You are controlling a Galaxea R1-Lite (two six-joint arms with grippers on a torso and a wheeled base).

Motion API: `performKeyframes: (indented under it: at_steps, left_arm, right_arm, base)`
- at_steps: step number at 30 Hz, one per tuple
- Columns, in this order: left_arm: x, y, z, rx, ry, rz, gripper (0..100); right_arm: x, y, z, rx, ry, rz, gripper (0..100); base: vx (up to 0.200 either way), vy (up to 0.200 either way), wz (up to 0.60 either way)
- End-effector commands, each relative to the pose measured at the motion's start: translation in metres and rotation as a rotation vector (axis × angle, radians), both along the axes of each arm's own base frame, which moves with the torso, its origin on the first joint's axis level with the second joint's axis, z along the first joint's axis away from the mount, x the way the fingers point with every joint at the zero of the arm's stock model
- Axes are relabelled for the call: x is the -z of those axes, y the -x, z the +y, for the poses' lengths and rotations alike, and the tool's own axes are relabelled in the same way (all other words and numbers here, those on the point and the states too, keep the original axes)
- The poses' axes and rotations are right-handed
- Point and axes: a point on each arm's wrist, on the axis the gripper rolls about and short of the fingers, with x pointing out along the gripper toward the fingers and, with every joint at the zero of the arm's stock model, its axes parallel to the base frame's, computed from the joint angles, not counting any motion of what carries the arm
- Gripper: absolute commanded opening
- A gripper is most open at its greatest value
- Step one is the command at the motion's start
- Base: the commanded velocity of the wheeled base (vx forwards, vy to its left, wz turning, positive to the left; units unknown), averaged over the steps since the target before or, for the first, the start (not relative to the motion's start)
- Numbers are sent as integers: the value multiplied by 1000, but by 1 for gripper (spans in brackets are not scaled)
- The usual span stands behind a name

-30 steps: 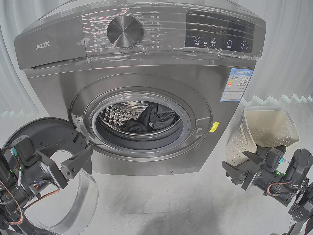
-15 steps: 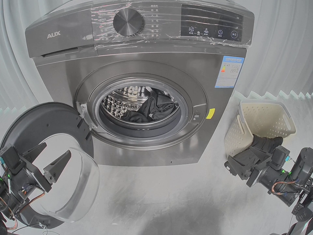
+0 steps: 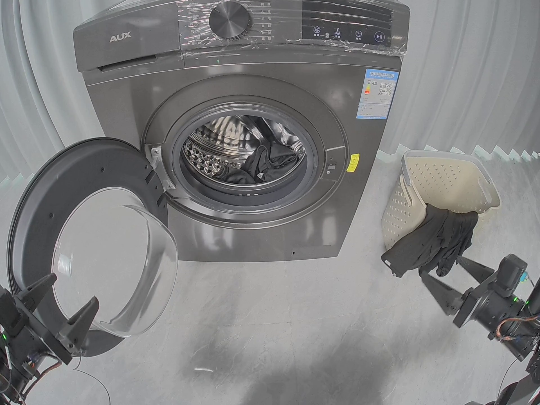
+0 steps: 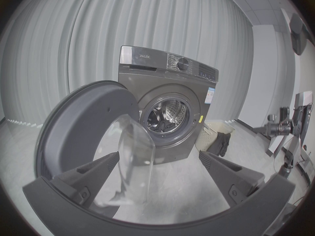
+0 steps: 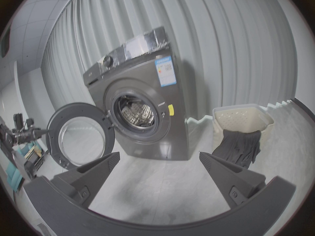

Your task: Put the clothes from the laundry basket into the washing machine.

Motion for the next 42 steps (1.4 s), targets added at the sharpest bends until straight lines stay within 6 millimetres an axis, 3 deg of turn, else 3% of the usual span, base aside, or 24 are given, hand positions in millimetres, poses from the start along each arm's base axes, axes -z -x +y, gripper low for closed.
performKeyframes:
  at_steps: [1, 6, 9, 13, 15, 20, 23, 29, 37, 42]
  left_arm:
    - [5, 35, 13, -35, -12, -94, 100]
    - [18, 64, 22, -38, 6, -156, 100]
    - [28, 70, 24, -83, 0, -141, 100]
    - [42, 79, 24, -143, -8, -137, 100]
    - [52, 80, 24, -187, -2, -127, 100]
    - [58, 79, 24, -199, -4, -101, 100]
    - [58, 79, 24, -208, -13, -101, 100]
    - [67, 85, 21, -346, -68, -109, 100]
    - [69, 86, 22, -343, -52, -102, 100]
    - [75, 86, 20, -271, -43, -47, 100]
  right_arm:
    - [-20, 24, -26, 93, -66, -142, 100]
    - [-13, 53, -44, 103, -8, -110, 100]
    - [-10, 61, -54, 187, 11, -105, 100]
    - [-12, 85, -69, 317, 125, -232, 100]
    - [-5, 113, -75, 352, 181, -314, 100]
    - [13, 138, -75, 378, 201, -266, 100]
    - [37, 154, -75, 354, 212, -211, 100]
    - [57, 150, -74, 340, 156, -99, 100]
    - [58, 150, -74, 343, 150, -95, 100]
    - [58, 150, -74, 324, 161, -100, 100]
  base:
    - [0, 0, 0]
    - [0, 0, 0]
    - [0, 0, 0]
    - [0, 0, 0]
    - [0, 0, 0]
    - [0, 0, 0]
    - [0, 0, 0]
    - [0, 0, 0]
    - [0, 0, 0]
    - [0, -200, 0]
